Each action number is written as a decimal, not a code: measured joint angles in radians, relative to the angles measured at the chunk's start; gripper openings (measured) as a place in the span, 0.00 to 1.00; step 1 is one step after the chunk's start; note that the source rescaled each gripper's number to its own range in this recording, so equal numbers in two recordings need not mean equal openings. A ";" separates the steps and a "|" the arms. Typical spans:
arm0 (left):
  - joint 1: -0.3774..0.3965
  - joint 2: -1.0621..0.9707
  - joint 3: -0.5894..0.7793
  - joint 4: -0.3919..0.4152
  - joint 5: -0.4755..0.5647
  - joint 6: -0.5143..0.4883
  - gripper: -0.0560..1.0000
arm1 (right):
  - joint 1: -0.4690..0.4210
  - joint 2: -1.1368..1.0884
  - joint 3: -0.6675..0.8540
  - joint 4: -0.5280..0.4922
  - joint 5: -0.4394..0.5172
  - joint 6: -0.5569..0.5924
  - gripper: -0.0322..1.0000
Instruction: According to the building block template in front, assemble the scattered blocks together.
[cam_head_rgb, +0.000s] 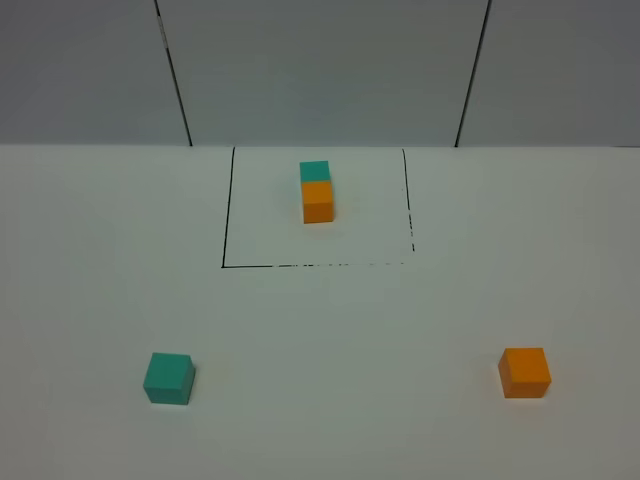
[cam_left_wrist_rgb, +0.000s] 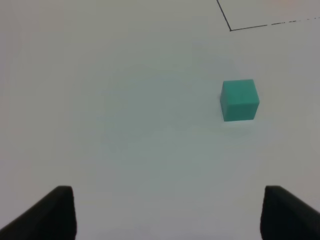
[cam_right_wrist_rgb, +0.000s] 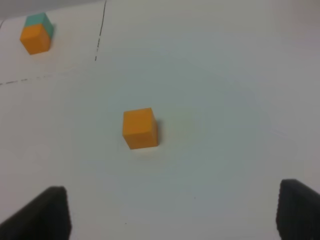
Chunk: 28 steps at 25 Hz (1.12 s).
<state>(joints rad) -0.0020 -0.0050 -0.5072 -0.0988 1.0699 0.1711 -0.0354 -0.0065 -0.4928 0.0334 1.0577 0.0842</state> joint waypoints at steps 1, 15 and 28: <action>0.000 0.000 0.000 0.000 0.000 0.000 0.62 | 0.000 0.000 0.000 0.000 0.000 0.000 0.67; 0.000 0.000 0.000 0.000 0.000 0.000 0.62 | 0.000 0.000 0.000 0.000 0.000 0.000 0.67; 0.000 0.003 0.000 0.000 -0.001 0.000 0.62 | 0.000 0.000 0.000 0.000 0.000 0.000 0.67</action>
<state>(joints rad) -0.0020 -0.0018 -0.5072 -0.0988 1.0689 0.1711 -0.0354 -0.0065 -0.4928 0.0334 1.0577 0.0842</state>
